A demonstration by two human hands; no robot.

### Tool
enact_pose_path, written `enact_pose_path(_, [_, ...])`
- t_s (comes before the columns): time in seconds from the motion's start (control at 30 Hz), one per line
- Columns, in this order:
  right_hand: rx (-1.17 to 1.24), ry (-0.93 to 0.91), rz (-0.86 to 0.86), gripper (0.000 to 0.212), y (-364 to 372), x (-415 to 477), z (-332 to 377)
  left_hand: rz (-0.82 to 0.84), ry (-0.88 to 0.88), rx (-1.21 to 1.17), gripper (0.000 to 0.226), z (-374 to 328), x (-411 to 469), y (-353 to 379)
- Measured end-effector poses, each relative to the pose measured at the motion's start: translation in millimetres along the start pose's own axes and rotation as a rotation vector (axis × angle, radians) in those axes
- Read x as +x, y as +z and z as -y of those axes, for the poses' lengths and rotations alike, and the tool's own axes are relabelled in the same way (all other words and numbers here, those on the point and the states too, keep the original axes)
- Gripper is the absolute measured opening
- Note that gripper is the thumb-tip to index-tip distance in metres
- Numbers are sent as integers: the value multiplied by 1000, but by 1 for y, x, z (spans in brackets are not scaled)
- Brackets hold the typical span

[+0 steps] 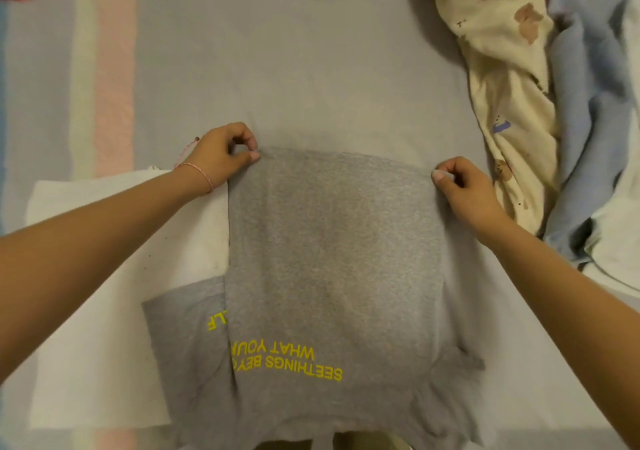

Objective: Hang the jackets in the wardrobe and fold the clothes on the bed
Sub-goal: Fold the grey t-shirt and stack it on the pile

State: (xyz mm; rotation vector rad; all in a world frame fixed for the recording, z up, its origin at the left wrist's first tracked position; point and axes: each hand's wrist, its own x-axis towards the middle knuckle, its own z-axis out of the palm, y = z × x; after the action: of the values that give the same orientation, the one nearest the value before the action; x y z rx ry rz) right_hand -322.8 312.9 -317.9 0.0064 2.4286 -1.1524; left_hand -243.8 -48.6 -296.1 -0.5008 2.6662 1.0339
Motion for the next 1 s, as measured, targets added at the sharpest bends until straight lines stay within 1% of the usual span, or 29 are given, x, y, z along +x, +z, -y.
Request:
enact_pose_path(0.2, [121,88,-32,8,4,2,-1,130,-44,102,18,5,2,-10])
enact_pose_path(0.27, [169,91,-85,15,7,-1,1,122,-83,108,14,6,3,-14])
enact_pose_path(0.3, [206,90,-144,20,10,-3,3,106,-124,81,16,7,4,-17])
enact_pose_path(0.37, [262,75,-294,21,14,-5,8,45,-222,-62,26,9,4,-27])
enact_pose_path(0.4, [271,57,-365,17,16,-5,11,5,-251,-130,30,10,6,-31])
enact_pose_path(0.47, [271,18,-463,7,16,2,19,-69,-252,-191,26,8,11,-41])
enact_pose_path(0.5, [267,1,-493,5,15,9,23,-109,-247,-223,21,6,16,-44])
enact_pose_path(0.6, [232,-44,-528,6,9,37,38,-265,-229,-355,19,-5,35,-49])
enact_pose_path(0.67, [173,-52,-505,5,5,57,45,-368,-268,-324,17,-10,49,-42])
enact_pose_path(0.73, [36,-36,-469,9,8,69,48,-447,-289,-289,13,-15,58,-30])
enact_pose_path(0.77, [-79,-35,-482,12,10,69,49,-461,-279,-274,12,-18,60,-23])
enact_pose_path(0.8, [-221,-81,-516,18,15,66,50,-474,-226,-200,14,-19,59,-15])
enact_pose_path(0.83, [-357,-186,-541,25,23,61,51,-468,-138,-49,22,-19,55,-5])
enact_pose_path(0.87, [-446,-333,-509,33,33,52,53,-417,-25,120,35,-20,48,7])
enact_pose_path(0.9, [-510,-503,-396,41,46,43,55,-327,121,257,48,-23,39,20])
enact_pose_path(0.97, [-718,-816,-84,53,74,25,49,-104,393,482,66,-31,25,45])
enact_pose_path(1.0, [-838,-912,18,58,82,23,43,9,437,602,71,-31,20,54])
